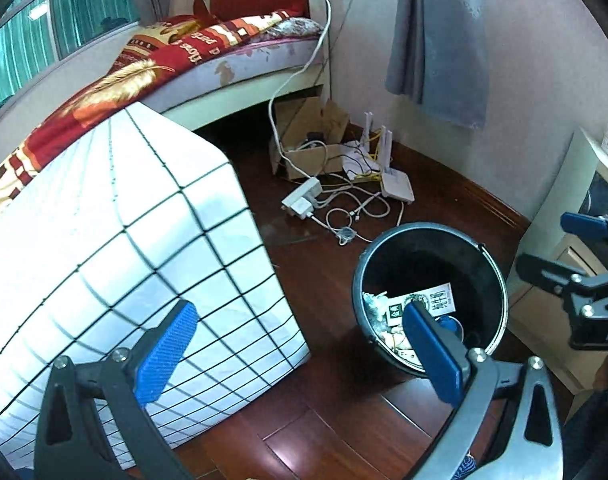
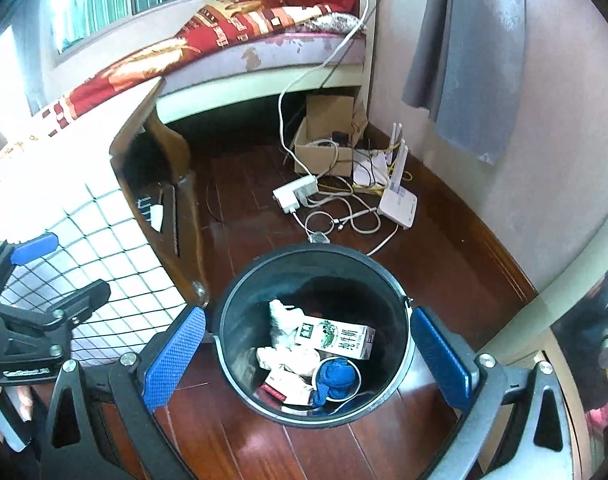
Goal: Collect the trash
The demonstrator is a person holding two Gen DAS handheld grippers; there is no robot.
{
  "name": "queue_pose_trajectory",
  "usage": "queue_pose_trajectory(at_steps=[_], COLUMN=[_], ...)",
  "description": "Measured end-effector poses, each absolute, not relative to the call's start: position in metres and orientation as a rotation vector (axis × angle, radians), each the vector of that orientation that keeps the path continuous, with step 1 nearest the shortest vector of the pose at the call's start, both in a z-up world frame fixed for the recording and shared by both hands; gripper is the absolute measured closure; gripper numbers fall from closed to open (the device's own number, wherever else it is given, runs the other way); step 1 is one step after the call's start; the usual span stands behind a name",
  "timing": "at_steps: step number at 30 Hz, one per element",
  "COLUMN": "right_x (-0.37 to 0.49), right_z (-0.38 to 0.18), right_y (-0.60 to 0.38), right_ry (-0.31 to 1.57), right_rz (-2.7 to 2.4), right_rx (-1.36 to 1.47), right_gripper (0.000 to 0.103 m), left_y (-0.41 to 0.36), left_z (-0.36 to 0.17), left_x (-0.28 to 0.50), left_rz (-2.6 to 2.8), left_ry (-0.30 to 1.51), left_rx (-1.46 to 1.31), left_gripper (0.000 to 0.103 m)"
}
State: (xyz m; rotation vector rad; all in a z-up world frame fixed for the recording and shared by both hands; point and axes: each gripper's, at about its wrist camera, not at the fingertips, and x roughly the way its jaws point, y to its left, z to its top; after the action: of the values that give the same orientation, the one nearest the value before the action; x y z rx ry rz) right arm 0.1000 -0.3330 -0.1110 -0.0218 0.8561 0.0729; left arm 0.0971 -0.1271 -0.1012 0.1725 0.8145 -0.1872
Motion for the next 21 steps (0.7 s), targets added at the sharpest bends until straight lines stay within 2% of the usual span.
queue_pose_trajectory(at_steps=[21], right_x=[0.02], right_z=[0.01], right_y=[-0.284], right_ry=[0.734], right_rz=[0.036], right_rx=[-0.099], right_gripper=[0.0], left_y=[-0.081], left_z=[-0.006], left_x=[0.023], left_rz=[-0.164], left_ry=[0.666], left_rx=[0.122], left_gripper=[0.0])
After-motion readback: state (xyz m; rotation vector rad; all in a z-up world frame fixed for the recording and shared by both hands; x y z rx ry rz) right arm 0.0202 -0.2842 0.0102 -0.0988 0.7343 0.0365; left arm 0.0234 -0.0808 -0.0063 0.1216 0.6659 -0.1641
